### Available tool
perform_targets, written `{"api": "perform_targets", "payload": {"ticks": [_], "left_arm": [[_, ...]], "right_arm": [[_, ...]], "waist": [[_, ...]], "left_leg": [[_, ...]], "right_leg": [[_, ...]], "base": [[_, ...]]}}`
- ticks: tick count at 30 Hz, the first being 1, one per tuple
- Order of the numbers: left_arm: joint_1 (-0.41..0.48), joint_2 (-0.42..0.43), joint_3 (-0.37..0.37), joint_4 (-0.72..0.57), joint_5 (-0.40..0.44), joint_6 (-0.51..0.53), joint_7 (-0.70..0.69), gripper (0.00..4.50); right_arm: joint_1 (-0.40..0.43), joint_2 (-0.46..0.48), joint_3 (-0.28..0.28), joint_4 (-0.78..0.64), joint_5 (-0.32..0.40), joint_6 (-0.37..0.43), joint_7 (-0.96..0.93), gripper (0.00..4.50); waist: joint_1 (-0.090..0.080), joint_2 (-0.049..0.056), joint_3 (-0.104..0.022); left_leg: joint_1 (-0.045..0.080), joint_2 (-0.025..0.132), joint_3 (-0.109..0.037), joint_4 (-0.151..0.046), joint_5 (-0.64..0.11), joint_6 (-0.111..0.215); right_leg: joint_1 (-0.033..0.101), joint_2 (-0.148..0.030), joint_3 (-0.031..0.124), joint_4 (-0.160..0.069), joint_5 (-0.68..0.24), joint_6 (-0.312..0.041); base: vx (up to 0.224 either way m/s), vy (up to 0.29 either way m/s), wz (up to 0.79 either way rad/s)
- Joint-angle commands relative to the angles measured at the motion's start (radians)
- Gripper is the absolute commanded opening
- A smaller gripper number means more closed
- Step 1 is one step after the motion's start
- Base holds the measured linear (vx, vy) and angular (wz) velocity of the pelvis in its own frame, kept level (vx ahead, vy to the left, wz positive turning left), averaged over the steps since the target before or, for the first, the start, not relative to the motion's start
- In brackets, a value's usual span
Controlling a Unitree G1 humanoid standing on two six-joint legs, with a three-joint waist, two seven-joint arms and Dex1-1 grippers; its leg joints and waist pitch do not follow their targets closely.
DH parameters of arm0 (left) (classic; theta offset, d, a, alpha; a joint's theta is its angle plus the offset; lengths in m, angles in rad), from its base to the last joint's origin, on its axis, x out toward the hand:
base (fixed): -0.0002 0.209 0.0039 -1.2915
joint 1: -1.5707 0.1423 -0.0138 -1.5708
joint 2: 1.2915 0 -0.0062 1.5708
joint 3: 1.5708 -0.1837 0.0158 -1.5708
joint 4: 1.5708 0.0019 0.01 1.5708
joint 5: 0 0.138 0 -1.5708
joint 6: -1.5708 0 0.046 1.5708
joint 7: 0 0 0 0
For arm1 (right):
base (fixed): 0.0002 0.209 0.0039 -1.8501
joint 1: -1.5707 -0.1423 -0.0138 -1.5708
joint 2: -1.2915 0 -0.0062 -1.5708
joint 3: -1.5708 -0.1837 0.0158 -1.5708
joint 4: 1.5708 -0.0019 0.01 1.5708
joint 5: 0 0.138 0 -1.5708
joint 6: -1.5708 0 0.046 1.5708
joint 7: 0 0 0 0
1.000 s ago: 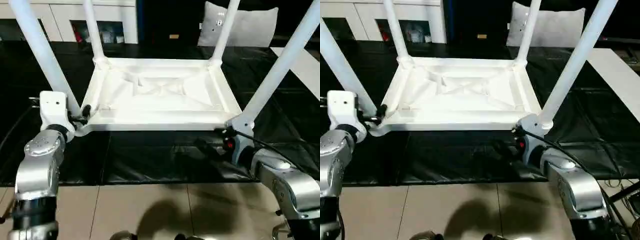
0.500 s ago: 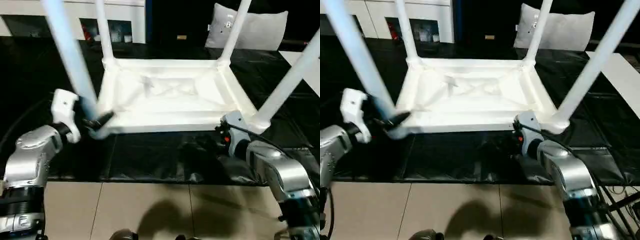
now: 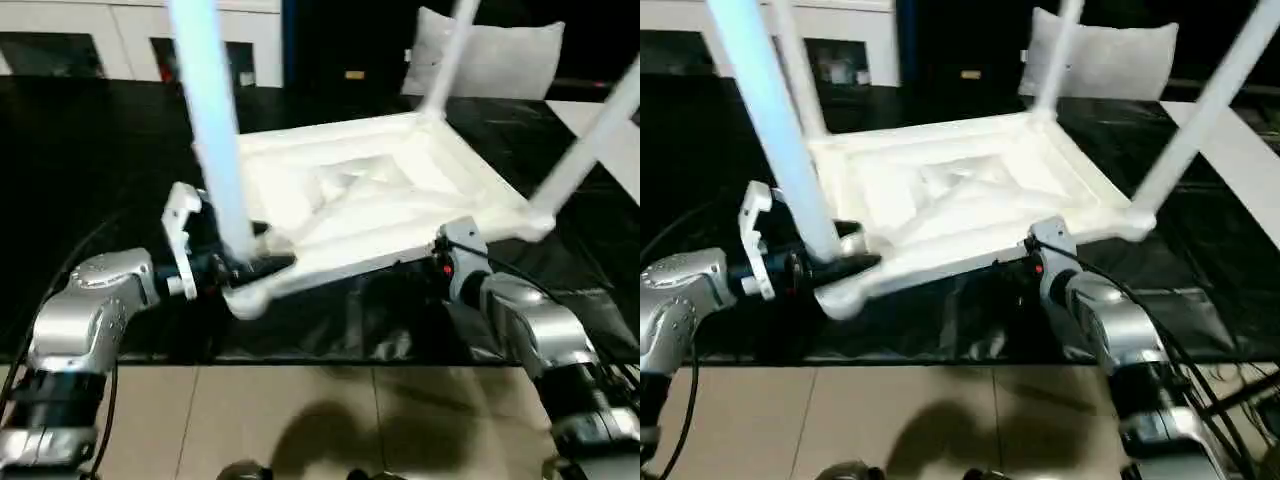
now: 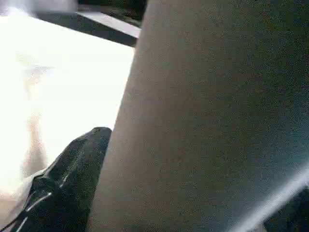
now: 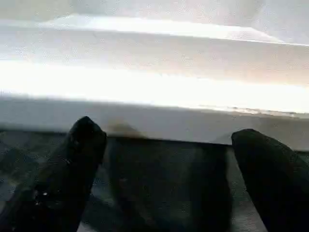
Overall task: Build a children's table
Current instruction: Rotate table base
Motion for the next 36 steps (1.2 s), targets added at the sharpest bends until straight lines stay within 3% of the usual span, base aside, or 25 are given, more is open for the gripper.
{"api": "perform_targets", "payload": {"ticks": [1, 3, 8, 12, 15, 22, 27, 29, 30, 32, 33, 36], "left_arm": [[0.01, -0.002, -0.052, -0.065, -0.037, 0.039, -0.041, 4.39], [0.01, -0.009, -0.068, -0.091, -0.054, 0.056, -0.046, 4.39], [-0.01, -0.063, -0.13, -0.128, -0.06, 0.072, -0.03, 4.39], [-0.023, -0.099, -0.17, -0.154, -0.079, 0.095, -0.022, 4.39], [-0.055, -0.185, -0.201, -0.134, -0.067, 0.076, 0.033, 4.39], [-0.123, -0.317, -0.223, -0.02, 0.026, -0.031, 0.156, 4.39], [-0.173, -0.361, -0.213, 0.072, 0.099, -0.109, 0.255, 4.39], [-0.193, -0.378, -0.205, 0.095, 0.113, -0.128, 0.286, 4.39], [-0.197, -0.384, -0.202, 0.099, 0.114, -0.137, 0.293, 4.39], [-0.195, -0.388, -0.203, 0.103, 0.124, -0.157, 0.299, 4.39], [-0.193, -0.386, -0.205, 0.103, 0.127, -0.163, 0.297, 4.39], [-0.174, -0.367, -0.22, 0.098, 0.146, -0.189, 0.284, 4.39]], "right_arm": [[-0.045, 0.021, -0.002, 0.026, -0.001, -0.062, 0.024, 4.5], [-0.062, 0.032, 0.01, 0.047, -0.006, -0.079, 0.038, 4.5], [-0.127, 0.083, 0.043, 0.154, -0.032, -0.17, 0.075, 4.5], [-0.155, 0.112, 0.047, 0.208, -0.039, -0.215, 0.097, 4.5], [-0.172, 0.14, 0.046, 0.25, -0.047, -0.249, 0.104, 4.5], [-0.182, 0.161, 0.036, 0.312, -0.062, -0.297, 0.102, 4.5], [-0.179, 0.149, 0.021, 0.338, -0.068, -0.315, 0.082, 4.5], [-0.174, 0.134, 0.005, 0.353, -0.065, -0.327, 0.085, 4.5], [-0.168, 0.123, -0.004, 0.36, -0.067, -0.336, 0.082, 4.5], [-0.159, 0.102, -0.019, 0.369, -0.066, -0.346, 0.075, 4.5], [-0.157, 0.096, -0.024, 0.371, -0.065, -0.348, 0.074, 4.5], [-0.148, 0.065, -0.048, 0.373, -0.061, -0.352, 0.073, 4.5]], "waist": [[-0.002, 0.0, -0.067], [-0.008, -0.008, -0.067], [-0.025, -0.006, -0.067], [-0.032, -0.005, -0.07], [-0.032, -0.005, -0.073], [-0.03, -0.009, -0.075], [-0.026, -0.008, -0.077], [-0.021, -0.007, -0.079], [-0.014, 0.003, -0.079], [-0.011, -0.004, -0.081], [-0.01, 0.002, -0.081], [0.002, -0.002, -0.087]], "left_leg": [[0.011, 0.109, -0.054, -0.079, -0.123, -0.002], [0.007, 0.106, -0.053, -0.076, -0.114, 0.013], [0.008, 0.106, -0.054, -0.073, -0.108, 0.032], [0.007, 0.109, -0.054, -0.073, -0.1, 0.032], [0.006, 0.109, -0.052, -0.07, -0.082, 0.039], [0.003, 0.105, -0.053, -0.067, -0.094, 0.057], [0.005, 0.107, -0.054, -0.067, -0.092, 0.063], [0.006, 0.108, -0.052, -0.065, -0.087, 0.066], [0.006, 0.109, -0.053, -0.065, -0.081, 0.066], [0.006, 0.111, -0.053, -0.066, -0.068, 0.072], [0.005, 0.111, -0.053, -0.065, -0.064, 0.073], [0.004, 0.109, -0.05, -0.061, -0.038, 0.088]], "right_leg": [[0.054, -0.146, 0.105, -0.061, -0.294, -0.177], [0.058, -0.145, 0.104, -0.064, -0.308, -0.17], [0.055, -0.136, 0.098, -0.071, -0.351, -0.153], [0.056, -0.136, 0.099, -0.063, -0.305, -0.171], [0.058, -0.135, 0.1, -0.057, -0.255, -0.19], [0.062, -0.134, 0.095, -0.068, -0.297, -0.164], [0.059, -0.13, 0.091, -0.07, -0.294, -0.149], [0.06, -0.135, 0.093, -0.065, -0.269, -0.165], [0.059, -0.137, 0.094, -0.063, -0.252, -0.172], [0.059, -0.133, 0.093, -0.059, -0.221, -0.179], [0.059, -0.133, 0.093, -0.057, -0.209, -0.182], [0.06, -0.132, 0.093, -0.05, -0.162, -0.188]], "base": [[0.0, 0.0, 0.0], [0.0, 0.0, 0.0], [0.0, 0.0, 0.0], [0.0, 0.0, 0.0], [0.0, 0.0, 0.0], [0.0, 0.0, 0.0], [0.0, 0.0, 0.0], [0.0, 0.0, 0.0], [0.0, 0.0, 0.0], [0.0, 0.0, 0.0], [0.0, 0.0, 0.0], [0.0, 0.0, 0.0]]}}
